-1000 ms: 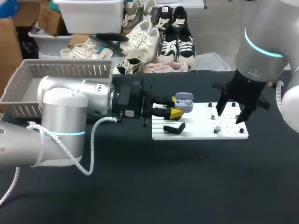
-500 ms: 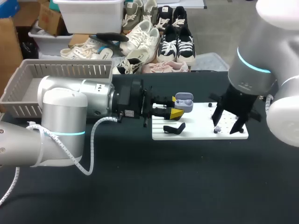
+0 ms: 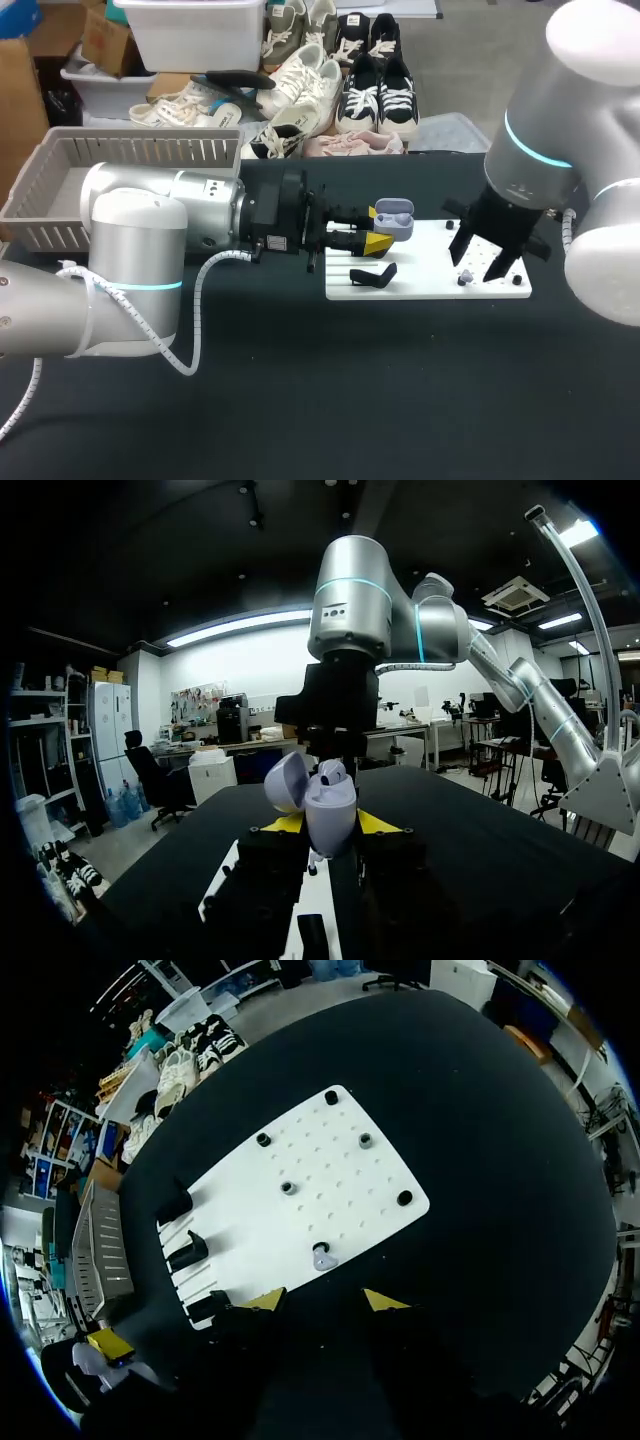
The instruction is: Pick up each earbud case from the left stands, insert the matching earbuds, close the lid, and place the case in the box.
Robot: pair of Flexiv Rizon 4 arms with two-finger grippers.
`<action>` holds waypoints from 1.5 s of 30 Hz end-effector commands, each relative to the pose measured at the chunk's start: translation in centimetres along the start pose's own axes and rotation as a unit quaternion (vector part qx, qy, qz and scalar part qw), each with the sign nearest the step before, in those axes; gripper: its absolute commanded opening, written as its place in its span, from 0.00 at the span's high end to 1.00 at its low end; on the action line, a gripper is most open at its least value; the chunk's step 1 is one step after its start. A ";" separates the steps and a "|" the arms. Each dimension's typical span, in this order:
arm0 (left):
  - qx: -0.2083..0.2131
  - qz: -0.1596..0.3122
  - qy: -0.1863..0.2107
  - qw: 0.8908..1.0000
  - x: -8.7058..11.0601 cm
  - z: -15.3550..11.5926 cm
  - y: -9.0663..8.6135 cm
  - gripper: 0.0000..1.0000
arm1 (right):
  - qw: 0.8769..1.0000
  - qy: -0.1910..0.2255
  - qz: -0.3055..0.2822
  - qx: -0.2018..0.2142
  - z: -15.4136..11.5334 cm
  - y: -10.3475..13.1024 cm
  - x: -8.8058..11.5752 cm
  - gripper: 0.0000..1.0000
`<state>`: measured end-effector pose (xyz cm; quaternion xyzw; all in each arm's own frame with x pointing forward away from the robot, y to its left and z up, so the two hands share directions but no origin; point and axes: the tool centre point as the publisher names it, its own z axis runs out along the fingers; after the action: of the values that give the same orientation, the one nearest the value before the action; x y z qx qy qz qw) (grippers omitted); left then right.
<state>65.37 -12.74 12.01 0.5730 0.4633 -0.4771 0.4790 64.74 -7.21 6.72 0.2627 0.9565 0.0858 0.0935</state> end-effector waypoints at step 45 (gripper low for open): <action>-0.001 0.001 -0.001 1.000 0.0 0.0 0.0 1.00 | 0.999 -0.009 -0.035 -0.014 3.8 0.2 -1.4 0.58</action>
<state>65.37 -12.74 12.01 0.5730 0.4633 -0.4771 0.4790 66.90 -7.51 3.44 0.2278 0.9631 0.0939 0.1081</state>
